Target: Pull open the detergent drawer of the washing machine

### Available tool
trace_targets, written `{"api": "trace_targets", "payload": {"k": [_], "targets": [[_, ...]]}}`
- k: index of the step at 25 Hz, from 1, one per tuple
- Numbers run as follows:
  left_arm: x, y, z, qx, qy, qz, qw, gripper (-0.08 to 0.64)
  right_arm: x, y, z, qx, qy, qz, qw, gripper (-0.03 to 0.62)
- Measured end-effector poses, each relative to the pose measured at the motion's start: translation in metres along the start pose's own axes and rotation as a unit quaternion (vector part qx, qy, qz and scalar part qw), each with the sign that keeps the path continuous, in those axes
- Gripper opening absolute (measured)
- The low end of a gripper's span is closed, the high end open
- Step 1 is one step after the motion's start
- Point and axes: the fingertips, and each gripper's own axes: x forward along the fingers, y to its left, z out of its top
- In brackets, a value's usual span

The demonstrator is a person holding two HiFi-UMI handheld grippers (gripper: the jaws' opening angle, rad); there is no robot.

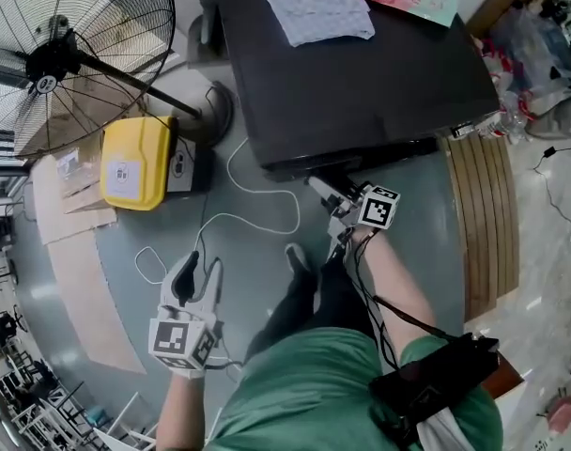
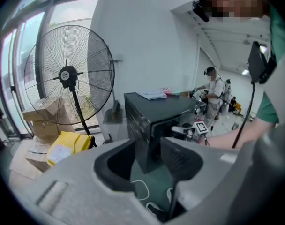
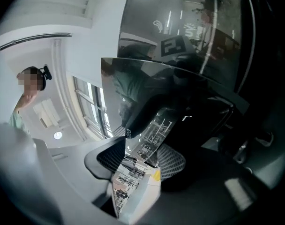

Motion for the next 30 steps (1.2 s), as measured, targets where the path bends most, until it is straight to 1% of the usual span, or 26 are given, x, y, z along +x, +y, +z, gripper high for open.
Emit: {"api": "trace_targets", "payload": {"k": [5, 11, 22, 30], "targets": [[0.004, 0.000, 0.002, -0.015, -0.003, -0.009, 0.9998, 0.172, -0.021, 0.013, -0.022, 0.011, -0.010, -0.003, 1.000, 0.210], [0.010, -0.015, 0.017, 0.004, -0.013, -0.029, 0.9995, 0.172, -0.037, 0.018, -0.036, 0.021, -0.008, -0.001, 1.000, 0.212], [0.015, -0.028, 0.017, 0.022, -0.006, -0.055, 0.9982, 0.172, -0.075, 0.036, -0.066, 0.031, -0.003, 0.005, 0.999, 0.212], [0.021, -0.040, 0.022, 0.040, -0.010, -0.082, 0.9958, 0.172, -0.092, 0.049, -0.083, 0.031, -0.021, -0.003, 0.999, 0.216]]}}
